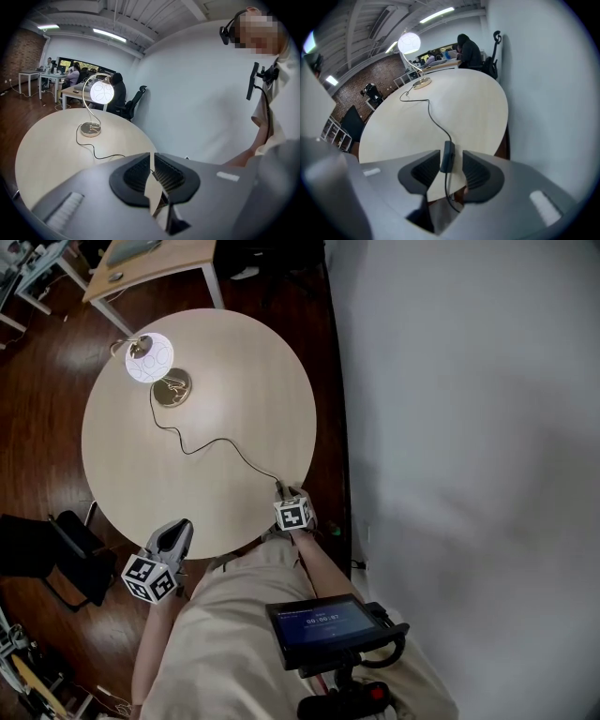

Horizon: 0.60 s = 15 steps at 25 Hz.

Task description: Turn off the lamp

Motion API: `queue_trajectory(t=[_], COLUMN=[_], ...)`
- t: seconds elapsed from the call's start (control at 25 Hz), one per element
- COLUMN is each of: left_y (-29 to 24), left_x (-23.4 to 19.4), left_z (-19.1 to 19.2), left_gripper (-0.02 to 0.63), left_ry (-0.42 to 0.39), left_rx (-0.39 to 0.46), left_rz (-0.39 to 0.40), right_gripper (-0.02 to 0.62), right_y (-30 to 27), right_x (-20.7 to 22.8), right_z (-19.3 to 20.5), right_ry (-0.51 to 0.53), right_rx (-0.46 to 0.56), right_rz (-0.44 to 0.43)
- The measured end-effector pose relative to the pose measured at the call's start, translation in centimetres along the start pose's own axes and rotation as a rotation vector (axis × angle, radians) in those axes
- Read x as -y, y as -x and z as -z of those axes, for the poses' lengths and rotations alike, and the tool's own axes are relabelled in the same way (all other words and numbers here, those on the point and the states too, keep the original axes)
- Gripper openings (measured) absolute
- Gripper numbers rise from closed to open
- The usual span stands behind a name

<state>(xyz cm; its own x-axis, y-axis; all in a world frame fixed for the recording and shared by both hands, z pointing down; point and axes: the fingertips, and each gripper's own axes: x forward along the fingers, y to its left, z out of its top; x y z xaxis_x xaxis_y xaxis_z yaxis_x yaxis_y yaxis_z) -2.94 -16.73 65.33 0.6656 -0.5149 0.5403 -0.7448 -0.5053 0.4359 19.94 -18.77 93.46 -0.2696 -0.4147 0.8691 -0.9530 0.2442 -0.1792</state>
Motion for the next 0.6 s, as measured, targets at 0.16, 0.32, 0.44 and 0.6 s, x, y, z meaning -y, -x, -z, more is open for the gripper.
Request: queue_trajectory(t=[0.16, 0.32, 0.44, 0.6], left_y=[0.5, 1.1, 1.7, 2.0], left_x=[-0.9, -1.6, -2.1, -2.5], left_z=[0.2, 0.2, 0.1, 0.2], left_gripper=[0.009, 0.011, 0.011, 0.011], left_ry=[0.014, 0.018, 0.013, 0.014], left_rx=[0.006, 0.000, -0.002, -0.015], left_rz=[-0.025, -0.038, -0.048, -0.055], right_gripper=[0.150, 0.150, 0.119, 0.107], right_y=[-1.7, -2.7, -3.1, -3.1], right_x=[-0.8, -0.9, -0.7, -0.6], right_z=[-0.2, -0.1, 0.2, 0.1], right_ry=[0.024, 0.010, 0.010, 0.001], right_rx=[-0.014, -0.029, -0.034, -0.026], right_rz=[-0.027, -0.005, 0.034, 0.060])
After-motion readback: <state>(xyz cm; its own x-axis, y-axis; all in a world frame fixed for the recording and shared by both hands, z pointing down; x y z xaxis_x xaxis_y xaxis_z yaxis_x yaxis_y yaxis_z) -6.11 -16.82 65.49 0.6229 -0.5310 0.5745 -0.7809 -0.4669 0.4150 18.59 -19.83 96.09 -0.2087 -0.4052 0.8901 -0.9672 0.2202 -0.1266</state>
